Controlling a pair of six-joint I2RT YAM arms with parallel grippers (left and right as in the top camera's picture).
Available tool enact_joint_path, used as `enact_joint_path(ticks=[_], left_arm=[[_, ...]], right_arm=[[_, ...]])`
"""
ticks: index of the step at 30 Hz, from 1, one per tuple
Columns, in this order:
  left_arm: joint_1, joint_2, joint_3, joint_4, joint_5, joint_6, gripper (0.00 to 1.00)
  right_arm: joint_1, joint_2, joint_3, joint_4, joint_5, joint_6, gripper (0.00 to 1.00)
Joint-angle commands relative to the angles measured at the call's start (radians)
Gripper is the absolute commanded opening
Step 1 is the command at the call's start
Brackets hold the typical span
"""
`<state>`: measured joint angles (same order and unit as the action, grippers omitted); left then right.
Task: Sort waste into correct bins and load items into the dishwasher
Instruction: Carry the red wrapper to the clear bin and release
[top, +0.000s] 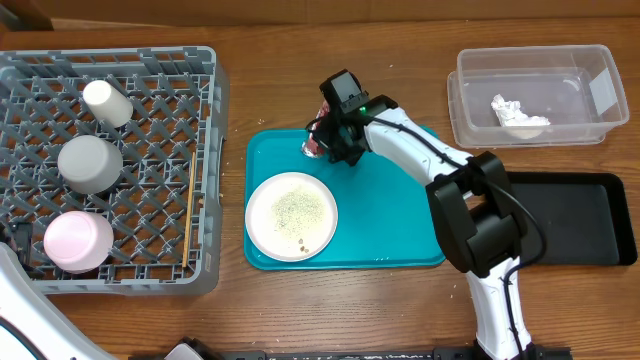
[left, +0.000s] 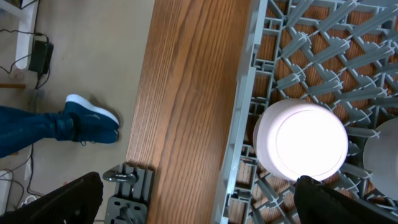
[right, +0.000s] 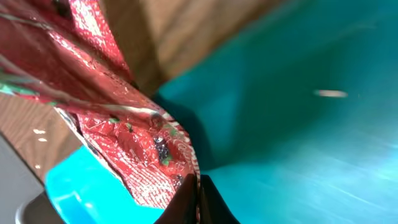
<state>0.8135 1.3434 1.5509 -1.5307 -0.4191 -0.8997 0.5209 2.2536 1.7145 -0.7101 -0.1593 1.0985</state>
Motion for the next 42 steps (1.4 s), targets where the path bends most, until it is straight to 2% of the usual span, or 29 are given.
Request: enact_joint_path(ticks=[1,6,10,13,17,18,19,20,21,22,26,30,37,42], left_arm=[[0.006,0.003,0.003,-0.002,-0.002,-0.021,1.0],[0.006,0.003,0.003,-0.002,-0.002,-0.021,1.0],[0.006,0.003,0.003,-0.002,-0.002,-0.021,1.0],[0.006,0.003,0.003,-0.002,-0.002,-0.021,1.0],[0.006,0.003,0.003,-0.002,-0.002,-0.021,1.0],[0.006,0.003,0.003,-0.002,-0.002,-0.021,1.0],[0.006,0.003,0.003,-0.002,-0.002,-0.021,1.0],[0.006,0.003,0.003,-0.002,-0.002,-0.021,1.0],[0.006,0.003,0.003,-0.002,-0.002,-0.021,1.0],[0.006,0.003,0.003,-0.002,-0.002,-0.021,1.0],[0.006,0.003,0.003,-0.002,-0.002,-0.021,1.0],[0.006,0.003,0.003,-0.002,-0.002,-0.021,1.0],[0.006,0.003,0.003,-0.002,-0.002,-0.021,1.0],[0.006,0.003,0.003,-0.002,-0.002,-0.021,0.99]], right_arm=[[-0.073,-0.138,0.01,-0.016,0.0,-0.059,0.04],[-0.188,-0.344,0.01,-0.033,0.003,-0.192,0.04],[-0.328,-0.48,0.009,-0.101,0.083,-0.21,0.04],[-0.43,-0.519,0.009,-0.168,0.168,-0.213,0.04],[-0.539,-0.499,0.006,-0.226,0.177,-0.212,0.06],[-0.554,-0.488,0.006,-0.228,0.178,-0.212,0.14],[-0.57,-0.474,0.006,-0.227,0.181,-0.212,0.33],[-0.58,-0.461,0.006,-0.226,0.185,-0.212,0.59],[-0.589,-0.448,0.006,-0.224,0.188,-0.213,0.91],[-0.593,-0.44,0.006,-0.224,0.186,-0.213,1.0],[-0.595,-0.432,0.006,-0.275,0.172,-0.217,1.0],[-0.595,-0.452,0.007,-0.304,0.038,-0.247,1.0],[-0.515,-0.543,0.007,-0.323,-0.232,-0.489,1.0],[-0.352,-0.539,0.007,-0.397,-0.225,-0.708,0.99]])
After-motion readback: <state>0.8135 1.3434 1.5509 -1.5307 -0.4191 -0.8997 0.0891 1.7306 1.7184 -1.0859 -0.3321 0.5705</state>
